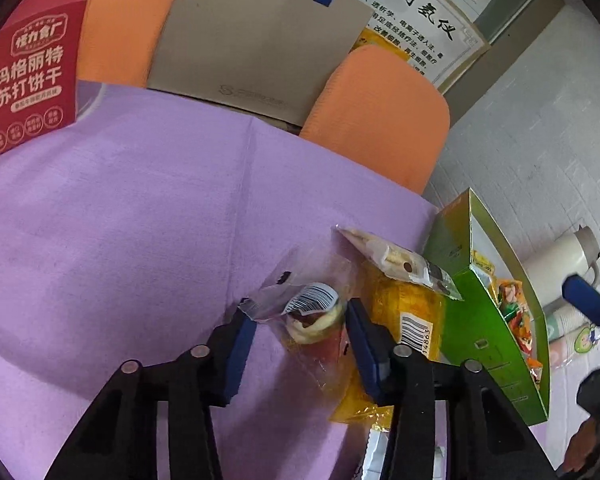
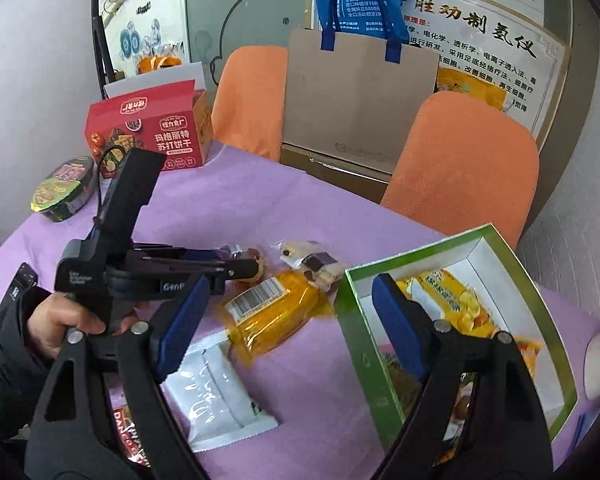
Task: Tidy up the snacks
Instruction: 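Grasp the clear round candy packet with left tool while right tool grasps a small packet, then carry both packets into the green box and open both tools, then withdraw both tools from the box toward the Danco Galette bag, then close both tools together on the Danco Galette cookie bag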
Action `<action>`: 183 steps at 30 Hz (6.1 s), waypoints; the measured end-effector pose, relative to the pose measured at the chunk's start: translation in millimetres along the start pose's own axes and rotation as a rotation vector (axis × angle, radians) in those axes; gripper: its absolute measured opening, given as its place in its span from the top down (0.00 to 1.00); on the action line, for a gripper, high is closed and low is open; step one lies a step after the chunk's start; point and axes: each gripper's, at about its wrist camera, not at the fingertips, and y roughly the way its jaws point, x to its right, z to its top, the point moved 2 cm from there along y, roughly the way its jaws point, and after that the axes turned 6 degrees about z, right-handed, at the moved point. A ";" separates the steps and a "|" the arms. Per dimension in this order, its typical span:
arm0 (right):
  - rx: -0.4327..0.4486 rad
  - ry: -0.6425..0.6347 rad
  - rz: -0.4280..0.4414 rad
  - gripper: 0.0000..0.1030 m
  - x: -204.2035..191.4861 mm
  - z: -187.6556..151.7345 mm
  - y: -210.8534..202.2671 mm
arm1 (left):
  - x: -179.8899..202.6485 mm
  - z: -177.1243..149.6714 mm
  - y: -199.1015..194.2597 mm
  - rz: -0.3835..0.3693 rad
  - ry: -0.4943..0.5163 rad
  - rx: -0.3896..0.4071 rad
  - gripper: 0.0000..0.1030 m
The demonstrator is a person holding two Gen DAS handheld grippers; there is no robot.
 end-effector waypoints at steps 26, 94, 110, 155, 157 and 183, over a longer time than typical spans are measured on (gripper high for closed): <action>-0.314 -0.324 -0.281 0.87 -14.7 29.4 121.1 | -71.9 16.5 -33.5 0.109 -0.096 0.101 0.65; 0.193 0.363 -0.289 0.12 68.7 -111.1 -190.2 | 197.6 -37.3 -132.3 -0.112 0.370 0.164 0.14; 0.169 0.346 -0.159 0.06 -40.1 -191.6 -180.9 | 98.2 -139.5 -197.0 0.012 0.339 0.155 0.14; 0.147 0.557 0.083 0.27 -86.0 -199.0 -56.5 | 34.3 -155.4 -135.0 -0.059 0.330 -0.065 0.25; 0.129 0.564 0.101 0.33 -85.9 -198.8 -50.6 | 29.9 -149.4 -129.5 -0.062 0.299 -0.074 0.25; 0.317 0.540 0.053 0.78 -53.5 -188.8 -121.2 | 111.8 -141.0 -151.6 -0.190 0.368 -0.064 0.66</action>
